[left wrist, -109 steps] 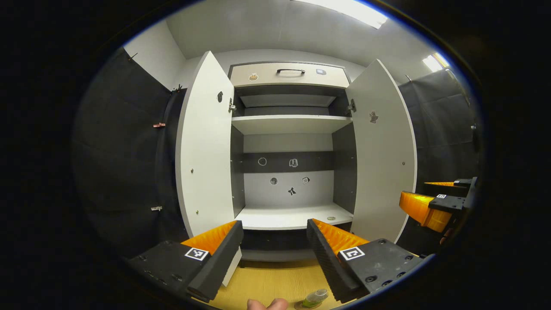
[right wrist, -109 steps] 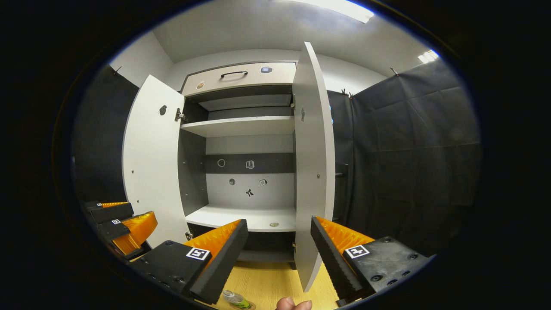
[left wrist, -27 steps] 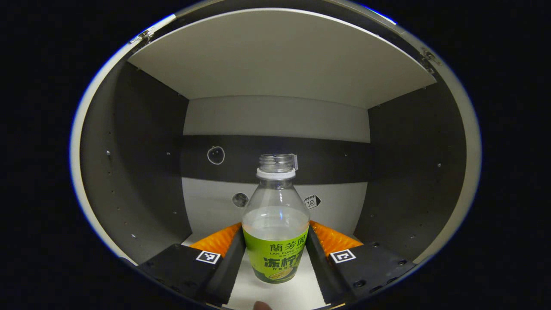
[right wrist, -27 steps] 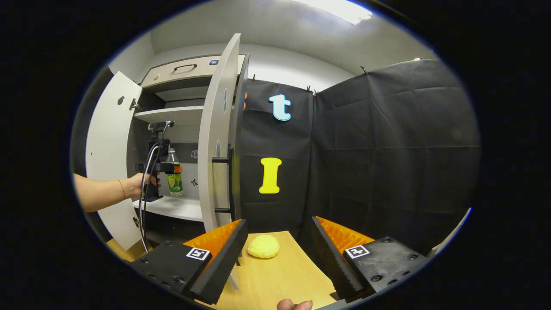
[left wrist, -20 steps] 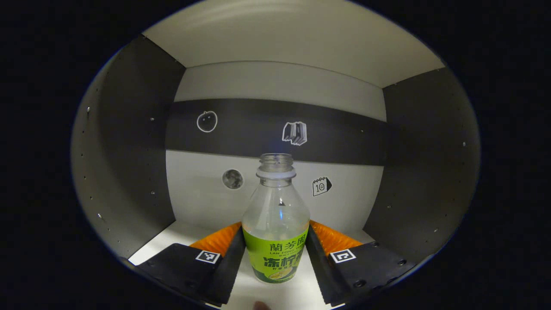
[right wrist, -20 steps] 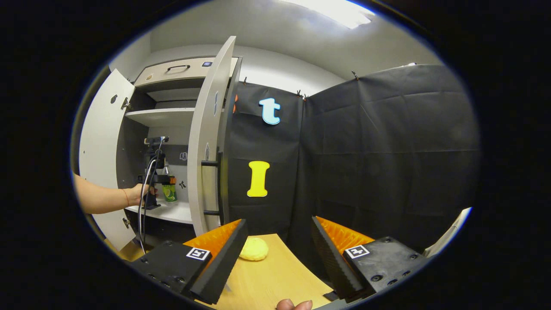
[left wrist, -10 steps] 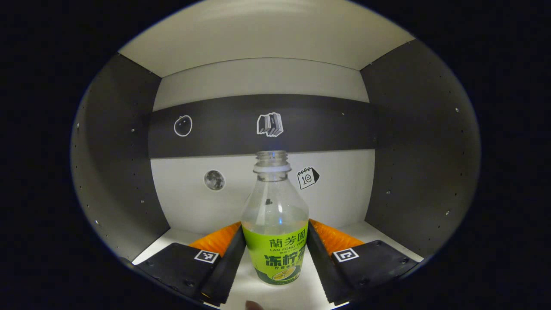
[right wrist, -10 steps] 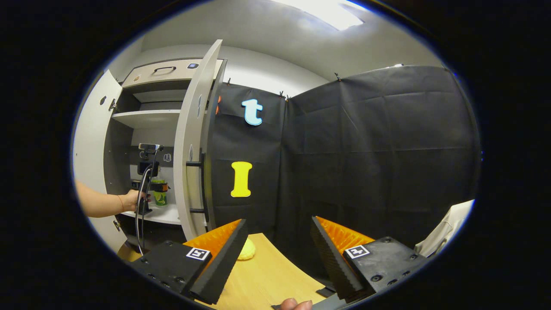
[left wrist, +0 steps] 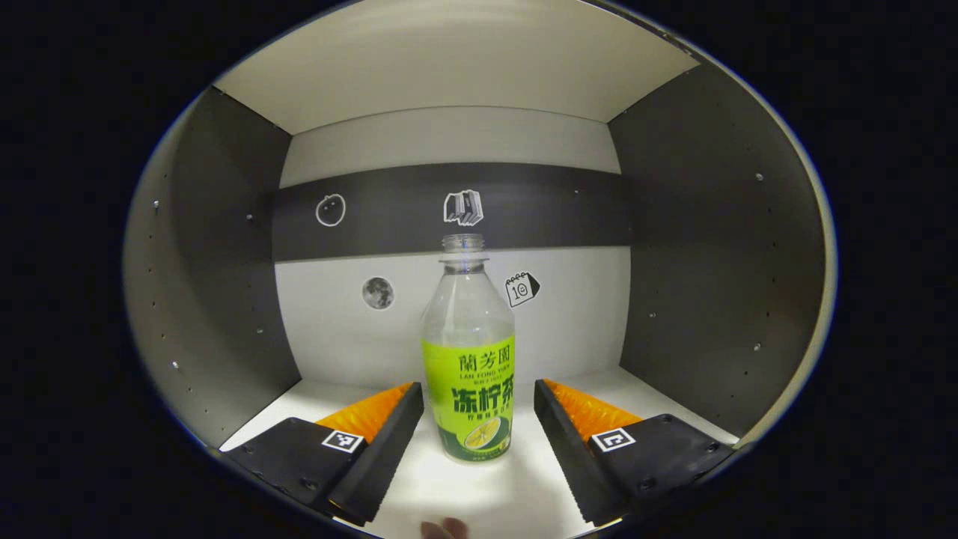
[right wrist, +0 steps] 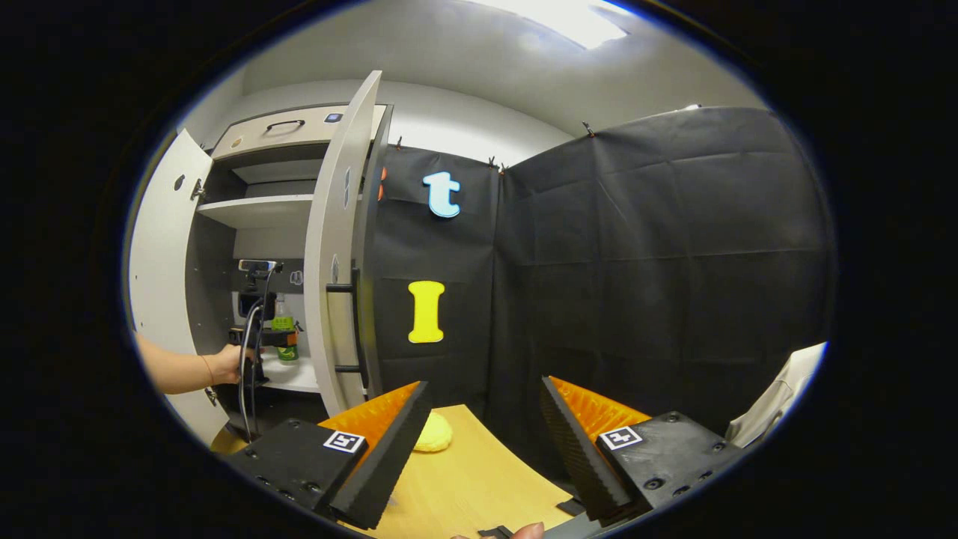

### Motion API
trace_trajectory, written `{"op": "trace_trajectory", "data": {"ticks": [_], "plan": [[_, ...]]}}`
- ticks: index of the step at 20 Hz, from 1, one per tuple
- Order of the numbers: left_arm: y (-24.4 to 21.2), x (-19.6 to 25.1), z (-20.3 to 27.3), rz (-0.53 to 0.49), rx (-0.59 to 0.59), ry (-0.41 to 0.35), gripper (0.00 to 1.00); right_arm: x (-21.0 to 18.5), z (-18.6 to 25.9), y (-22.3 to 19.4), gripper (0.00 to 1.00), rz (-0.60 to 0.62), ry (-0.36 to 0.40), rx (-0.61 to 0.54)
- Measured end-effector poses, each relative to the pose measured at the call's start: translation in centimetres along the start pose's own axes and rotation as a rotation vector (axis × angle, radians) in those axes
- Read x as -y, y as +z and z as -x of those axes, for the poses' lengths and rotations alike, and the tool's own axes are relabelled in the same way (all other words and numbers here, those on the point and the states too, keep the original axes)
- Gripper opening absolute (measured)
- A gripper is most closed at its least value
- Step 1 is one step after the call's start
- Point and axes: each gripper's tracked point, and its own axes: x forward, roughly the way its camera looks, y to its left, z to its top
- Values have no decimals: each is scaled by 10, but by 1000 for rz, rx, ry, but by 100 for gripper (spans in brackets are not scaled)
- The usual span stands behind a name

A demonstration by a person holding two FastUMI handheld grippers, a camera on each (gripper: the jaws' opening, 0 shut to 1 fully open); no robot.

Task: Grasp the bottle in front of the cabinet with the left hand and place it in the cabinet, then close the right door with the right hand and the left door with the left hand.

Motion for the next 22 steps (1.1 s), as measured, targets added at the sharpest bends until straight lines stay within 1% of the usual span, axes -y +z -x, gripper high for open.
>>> {"op": "trace_trajectory", "data": {"ticks": [1, 3, 6, 8, 10, 12, 14, 16, 19, 22], "plan": [[-1, 0, 11, 2, 10, 7, 94, -5, -2, 4, 97, -11, 36, 14], [1, 5, 35, 21, 28, -8, 94, -11, -10, 7, 98, -16, 75, 26], [13, 7, 78, 68, 67, -21, 94, -18, -26, 2, 97, -6, 127, -6], [20, 11, 109, 89, 74, -41, 94, -26, -36, 3, 98, -38, 162, -23], [30, 8, 138, 98, 84, -32, 94, -34, -47, -2, 97, -69, 198, -50], [37, 6, 164, 107, 96, -24, 93, -40, -57, -2, 98, -89, 223, -64], [40, -1, 193, 111, 107, -8, 95, -44, -67, -2, 98, -97, 248, -64], [38, -5, 222, 107, 103, -7, 93, -47, -78, -2, 99, -103, 267, -73], [32, -25, 261, 67, 99, 35, 95, -55, -90, -1, 99, -117, 288, -81], [23, -34, 299, 91, 67, 34, 95, -60, -92, -3, 99, -107, 305, -81]]}}
